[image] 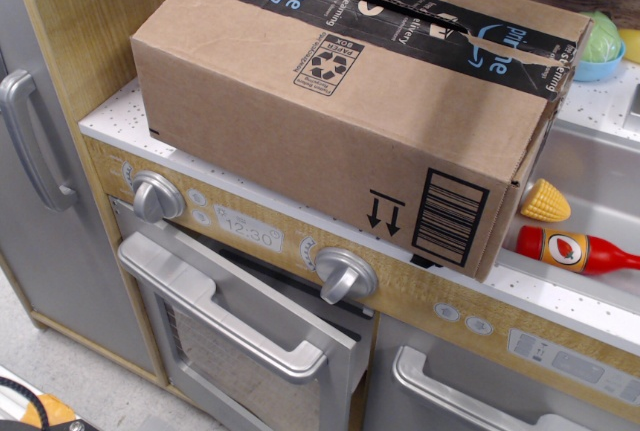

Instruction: Open large4fbox flaps

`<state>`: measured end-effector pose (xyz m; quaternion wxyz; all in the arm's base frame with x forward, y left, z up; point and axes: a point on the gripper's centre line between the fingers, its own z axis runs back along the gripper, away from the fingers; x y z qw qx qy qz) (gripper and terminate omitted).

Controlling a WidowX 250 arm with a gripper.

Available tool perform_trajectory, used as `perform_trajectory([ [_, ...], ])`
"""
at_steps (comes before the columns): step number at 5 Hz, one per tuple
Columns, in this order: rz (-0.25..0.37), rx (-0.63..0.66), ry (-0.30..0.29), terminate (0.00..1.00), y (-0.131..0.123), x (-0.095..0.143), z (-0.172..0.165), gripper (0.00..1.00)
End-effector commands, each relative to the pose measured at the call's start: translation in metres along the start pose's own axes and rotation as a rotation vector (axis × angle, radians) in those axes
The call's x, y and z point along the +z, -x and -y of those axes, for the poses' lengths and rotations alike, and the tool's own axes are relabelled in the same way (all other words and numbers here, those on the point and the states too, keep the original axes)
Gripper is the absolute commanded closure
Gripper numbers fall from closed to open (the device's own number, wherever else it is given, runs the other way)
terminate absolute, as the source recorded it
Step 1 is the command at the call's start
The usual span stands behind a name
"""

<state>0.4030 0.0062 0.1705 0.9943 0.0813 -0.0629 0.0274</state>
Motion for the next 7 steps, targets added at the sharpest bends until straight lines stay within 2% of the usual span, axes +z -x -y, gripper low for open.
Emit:
perform_trajectory([
  [1,0.000,0.000,0.000,0.00,0.000,0.000,0.000,0.00],
  [3,-0.010,0.006,0.060,0.00,-0.005,-0.026,0.001,0.00],
  [4,-0.022,0.009,0.111,0.00,-0.003,-0.038,0.003,0.00],
  [5,-0.045,0.004,0.143,0.00,0.001,-0.040,0.004,0.00],
  [6,-0.100,0.006,0.183,0.00,0.005,-0.039,0.005,0.00],
  [7,-0.196,0.026,0.220,0.00,0.014,-0.031,0.008,0.00],
])
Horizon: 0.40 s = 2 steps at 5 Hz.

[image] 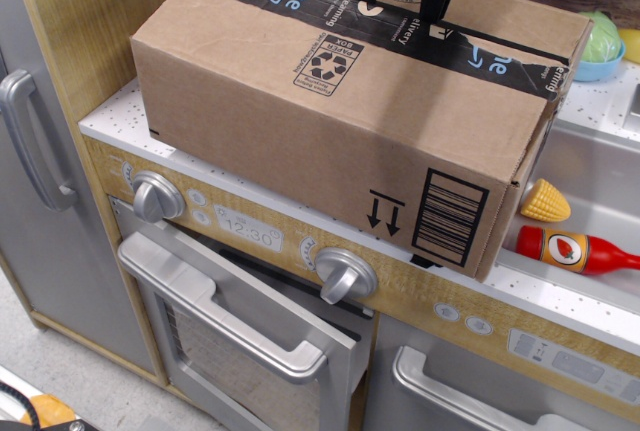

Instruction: Open large4fbox flaps

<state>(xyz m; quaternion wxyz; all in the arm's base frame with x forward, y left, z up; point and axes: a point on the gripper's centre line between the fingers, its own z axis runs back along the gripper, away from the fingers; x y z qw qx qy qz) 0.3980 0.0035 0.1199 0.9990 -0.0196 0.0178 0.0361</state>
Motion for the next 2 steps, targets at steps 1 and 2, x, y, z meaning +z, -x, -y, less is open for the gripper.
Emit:
perform_trajectory([
  [1,-0.074,0.028,0.037,0.00,0.011,0.021,0.005,0.00],
  [2,-0.098,0.061,0.021,0.00,0.014,0.037,0.008,0.00],
])
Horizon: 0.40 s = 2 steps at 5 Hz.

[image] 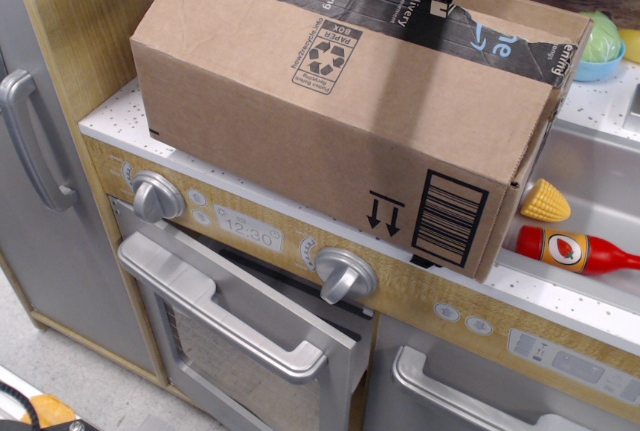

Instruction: Open large4fbox flaps

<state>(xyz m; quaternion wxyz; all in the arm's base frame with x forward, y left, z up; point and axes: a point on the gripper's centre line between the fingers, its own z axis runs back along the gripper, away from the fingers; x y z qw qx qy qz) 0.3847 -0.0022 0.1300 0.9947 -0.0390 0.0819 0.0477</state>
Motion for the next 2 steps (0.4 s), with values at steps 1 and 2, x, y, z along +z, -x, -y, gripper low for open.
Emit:
perform_trajectory([
  [1,0.029,0.078,-0.067,0.00,0.018,0.046,0.008,0.00],
  [2,0.047,0.124,-0.104,0.00,0.045,0.056,0.010,0.00],
])
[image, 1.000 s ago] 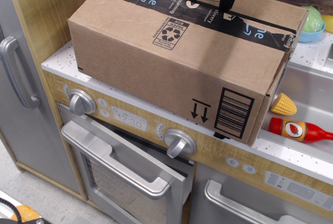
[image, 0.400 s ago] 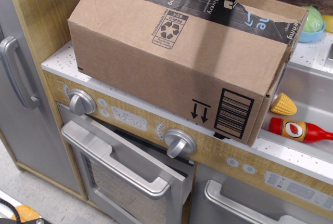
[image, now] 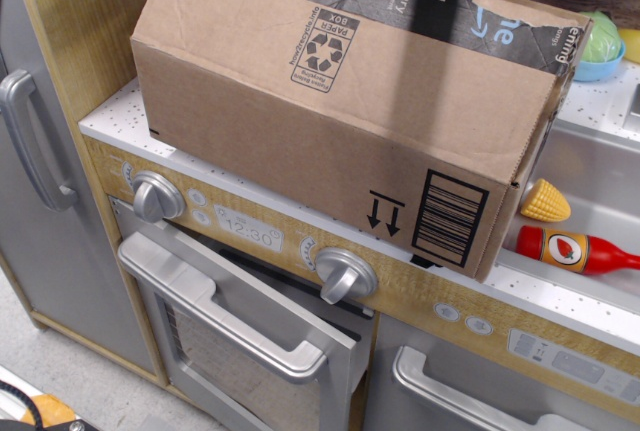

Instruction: Open large4fbox flaps

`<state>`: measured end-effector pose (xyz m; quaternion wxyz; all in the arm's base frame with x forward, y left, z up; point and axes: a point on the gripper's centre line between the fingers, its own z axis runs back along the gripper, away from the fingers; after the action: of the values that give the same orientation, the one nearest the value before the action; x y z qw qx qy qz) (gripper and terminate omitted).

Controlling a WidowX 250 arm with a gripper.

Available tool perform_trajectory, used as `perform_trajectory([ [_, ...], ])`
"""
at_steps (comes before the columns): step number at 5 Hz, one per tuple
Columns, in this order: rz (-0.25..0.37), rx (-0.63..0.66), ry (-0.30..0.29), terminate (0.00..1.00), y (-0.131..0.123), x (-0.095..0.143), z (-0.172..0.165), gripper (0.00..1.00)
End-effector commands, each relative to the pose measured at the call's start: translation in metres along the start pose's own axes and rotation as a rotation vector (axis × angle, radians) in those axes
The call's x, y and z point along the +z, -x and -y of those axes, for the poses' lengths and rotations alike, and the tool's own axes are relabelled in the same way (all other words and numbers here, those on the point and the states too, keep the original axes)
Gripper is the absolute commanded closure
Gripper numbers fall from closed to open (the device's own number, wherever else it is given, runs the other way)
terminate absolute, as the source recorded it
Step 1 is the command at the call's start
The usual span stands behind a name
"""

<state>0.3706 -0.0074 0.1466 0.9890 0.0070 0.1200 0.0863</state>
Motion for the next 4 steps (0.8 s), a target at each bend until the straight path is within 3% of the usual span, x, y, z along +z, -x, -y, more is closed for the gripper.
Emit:
perform_trajectory([
  [1,0.129,0.091,-0.036,0.00,0.057,0.040,0.003,0.00],
  [2,0.138,0.118,-0.050,0.00,0.074,0.040,0.006,0.00],
  [4,0.163,0.138,-0.004,0.00,0.112,0.005,0.005,0.00],
])
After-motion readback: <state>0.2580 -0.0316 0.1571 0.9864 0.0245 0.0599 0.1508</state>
